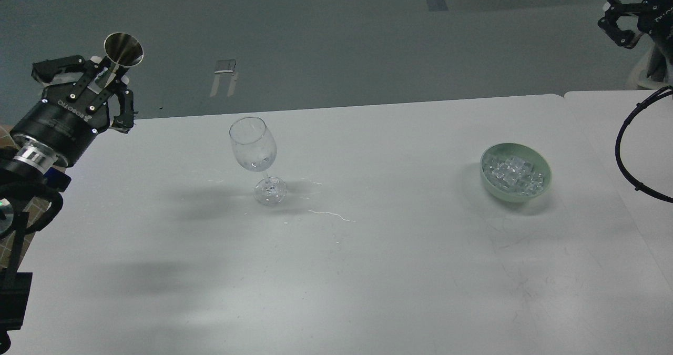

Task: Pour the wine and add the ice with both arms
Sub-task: 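Lower the jigger back onto the table with the left gripper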

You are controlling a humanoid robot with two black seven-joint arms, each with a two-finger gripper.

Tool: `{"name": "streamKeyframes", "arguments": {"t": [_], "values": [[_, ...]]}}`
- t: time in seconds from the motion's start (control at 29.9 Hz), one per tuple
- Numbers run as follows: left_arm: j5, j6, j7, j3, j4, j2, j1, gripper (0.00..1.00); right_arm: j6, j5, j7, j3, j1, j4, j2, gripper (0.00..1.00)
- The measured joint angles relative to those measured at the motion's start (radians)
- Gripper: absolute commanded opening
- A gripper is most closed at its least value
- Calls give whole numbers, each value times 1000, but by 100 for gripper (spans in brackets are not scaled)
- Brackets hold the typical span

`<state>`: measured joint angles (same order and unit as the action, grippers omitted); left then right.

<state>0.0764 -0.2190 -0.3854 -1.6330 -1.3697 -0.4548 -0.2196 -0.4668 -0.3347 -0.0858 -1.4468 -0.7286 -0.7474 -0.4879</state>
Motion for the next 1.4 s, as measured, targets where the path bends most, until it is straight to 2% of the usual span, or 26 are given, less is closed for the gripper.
{"name": "streamKeyframes", "arguments": {"t": [0.1,0.37,0.54,0.8,1.04,1.4], "values": [[-45,-4,5,-2,91,22,1,0,4,0,-1,0,17,-23,-16,100],[-178,-1,11,-12,170,106,0,0,23,-3,-10,5,54,-67,-29,100],[-221,-52,12,-28,354,182,-19,0,52,-7,-20,16,81,-115,-55,100],[-288,-149,12,-49,598,197,-91,0,67,-15,-30,72,87,-108,-79,100],[-296,-157,27,-46,645,200,-113,0,83,-22,-31,78,89,-94,-75,100],[-294,-155,48,-35,819,215,-178,0,83,-25,-31,79,116,-88,-79,100]]}}
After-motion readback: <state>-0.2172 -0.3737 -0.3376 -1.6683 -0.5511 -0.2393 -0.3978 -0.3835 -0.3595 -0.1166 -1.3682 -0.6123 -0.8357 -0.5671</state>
